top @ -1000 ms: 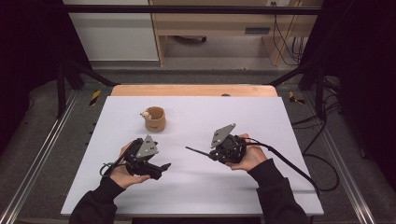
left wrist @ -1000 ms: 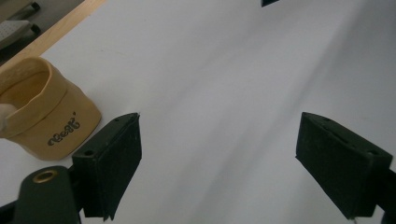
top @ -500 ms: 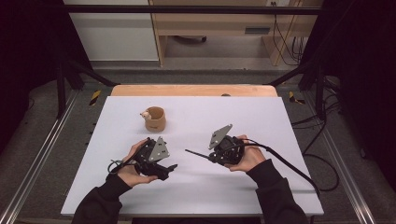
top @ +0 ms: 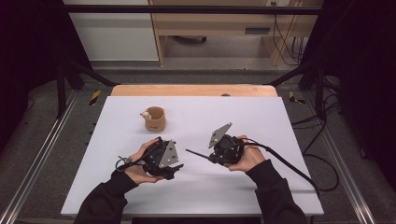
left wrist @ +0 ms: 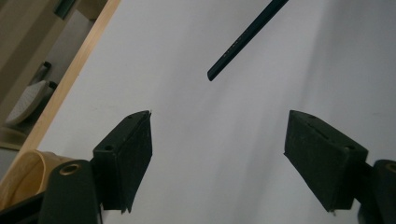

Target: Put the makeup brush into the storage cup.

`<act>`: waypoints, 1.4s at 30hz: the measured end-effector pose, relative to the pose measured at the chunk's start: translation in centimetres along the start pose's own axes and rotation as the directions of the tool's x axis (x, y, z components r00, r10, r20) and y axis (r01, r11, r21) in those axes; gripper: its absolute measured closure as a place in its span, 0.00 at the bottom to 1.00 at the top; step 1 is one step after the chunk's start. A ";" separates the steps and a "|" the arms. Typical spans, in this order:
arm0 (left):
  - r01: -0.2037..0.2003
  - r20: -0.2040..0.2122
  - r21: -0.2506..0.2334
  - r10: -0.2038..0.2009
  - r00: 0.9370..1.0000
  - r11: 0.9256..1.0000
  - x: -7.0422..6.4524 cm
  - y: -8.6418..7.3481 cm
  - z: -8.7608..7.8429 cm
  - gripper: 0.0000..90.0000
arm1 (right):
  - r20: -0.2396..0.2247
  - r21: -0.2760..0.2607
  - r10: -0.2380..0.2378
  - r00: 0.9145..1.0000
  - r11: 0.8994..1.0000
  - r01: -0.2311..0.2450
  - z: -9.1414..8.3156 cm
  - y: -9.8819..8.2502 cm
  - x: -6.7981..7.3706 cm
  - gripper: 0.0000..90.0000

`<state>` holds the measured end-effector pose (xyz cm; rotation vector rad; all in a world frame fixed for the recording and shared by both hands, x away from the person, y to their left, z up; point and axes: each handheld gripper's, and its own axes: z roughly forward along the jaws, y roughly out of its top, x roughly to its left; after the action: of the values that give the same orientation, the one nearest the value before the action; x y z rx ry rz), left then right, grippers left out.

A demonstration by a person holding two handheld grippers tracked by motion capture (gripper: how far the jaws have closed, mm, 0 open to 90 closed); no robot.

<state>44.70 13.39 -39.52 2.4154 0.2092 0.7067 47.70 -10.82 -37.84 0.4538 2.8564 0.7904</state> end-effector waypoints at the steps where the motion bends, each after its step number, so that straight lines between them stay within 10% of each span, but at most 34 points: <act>1: -0.028 -0.002 -0.001 0.028 1.000 1.000 0.1 0.2 0.1 0.27 | -0.002 0.001 0.003 1.000 1.000 -0.003 0.0 0.0 0.0 0.93; 19: -0.181 -0.025 -0.019 0.181 0.983 0.983 -0.1 2.1 0.9 0.38 | -0.015 0.028 0.046 0.999 0.999 -0.046 -0.1 0.1 -0.2 0.93; 42: -0.353 -0.073 0.009 0.353 0.933 0.935 -1.3 3.5 2.7 0.53 | -0.024 0.037 0.091 0.996 0.995 -0.090 0.1 0.3 -0.3 0.93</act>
<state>45.05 8.79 -39.85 2.4508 -0.2058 0.9545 48.09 -10.59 -37.75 0.5864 2.8955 0.7664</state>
